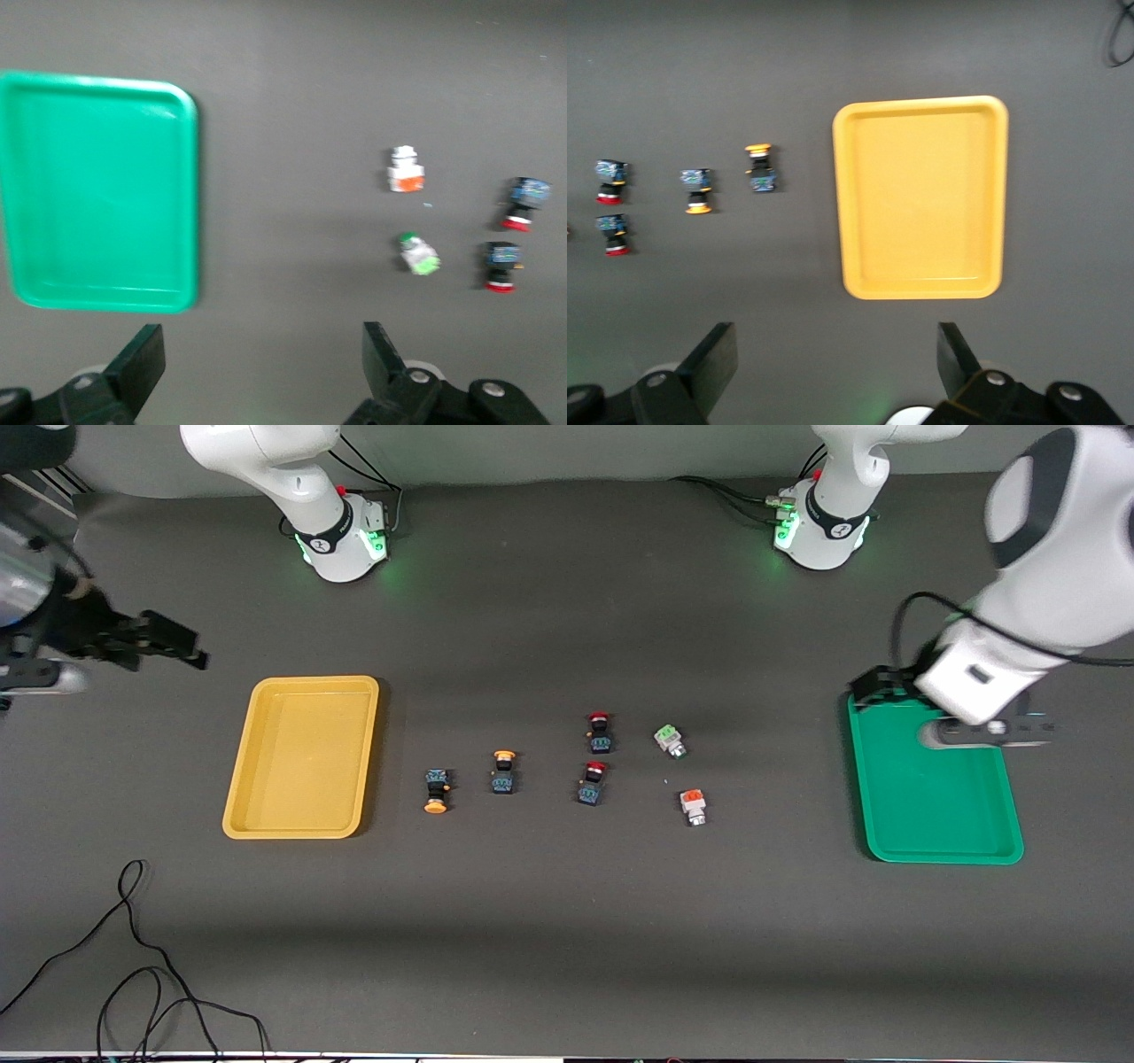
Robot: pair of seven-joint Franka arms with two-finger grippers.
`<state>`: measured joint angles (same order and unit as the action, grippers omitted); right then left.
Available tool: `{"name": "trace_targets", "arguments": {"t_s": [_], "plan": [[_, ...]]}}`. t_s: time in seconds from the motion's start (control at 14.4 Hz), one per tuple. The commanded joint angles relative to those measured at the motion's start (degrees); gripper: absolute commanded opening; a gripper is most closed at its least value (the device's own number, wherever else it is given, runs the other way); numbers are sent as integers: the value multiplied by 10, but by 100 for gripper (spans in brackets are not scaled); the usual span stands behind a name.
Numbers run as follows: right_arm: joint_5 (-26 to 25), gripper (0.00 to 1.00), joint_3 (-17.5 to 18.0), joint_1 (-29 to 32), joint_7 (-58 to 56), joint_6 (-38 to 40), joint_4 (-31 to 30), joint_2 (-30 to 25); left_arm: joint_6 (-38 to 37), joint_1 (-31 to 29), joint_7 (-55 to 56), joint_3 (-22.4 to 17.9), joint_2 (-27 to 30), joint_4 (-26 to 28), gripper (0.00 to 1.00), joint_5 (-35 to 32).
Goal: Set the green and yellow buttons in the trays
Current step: 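Grasp a yellow-capped button with the right gripper while the left gripper reaches buttons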
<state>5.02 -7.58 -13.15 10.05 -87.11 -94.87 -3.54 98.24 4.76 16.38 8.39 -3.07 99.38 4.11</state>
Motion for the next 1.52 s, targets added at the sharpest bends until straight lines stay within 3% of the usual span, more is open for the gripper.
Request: {"name": "trace_targets", "arguments": {"t_s": [0.0,0.14,0.42,0.55,0.76,1.04,1.18,1.45], "plan": [[5,100,3,-66,88,-1,12,34,48,4,69,37,22,59,99,16],[10,100,3,-89,108,-35,7,70,68,33,188,66,18,65,99,15],[45,100,3,-108,109,-112,-16,144,100,109,408,69,-3,66,99,12],[44,100,3,-119,108,-189,-65,165,103,137,453,69,-11,66,99,5],[45,100,3,-150,108,-369,-174,196,127,169,536,69,-26,63,99,-6],[45,100,2,-199,108,-457,-179,299,139,168,542,68,-40,60,99,-21],[44,100,2,-199,100,-502,-178,331,145,197,549,71,-62,57,99,-65],[40,100,0,-194,96,-567,-178,373,143,199,553,71,-93,60,99,-86]]}}
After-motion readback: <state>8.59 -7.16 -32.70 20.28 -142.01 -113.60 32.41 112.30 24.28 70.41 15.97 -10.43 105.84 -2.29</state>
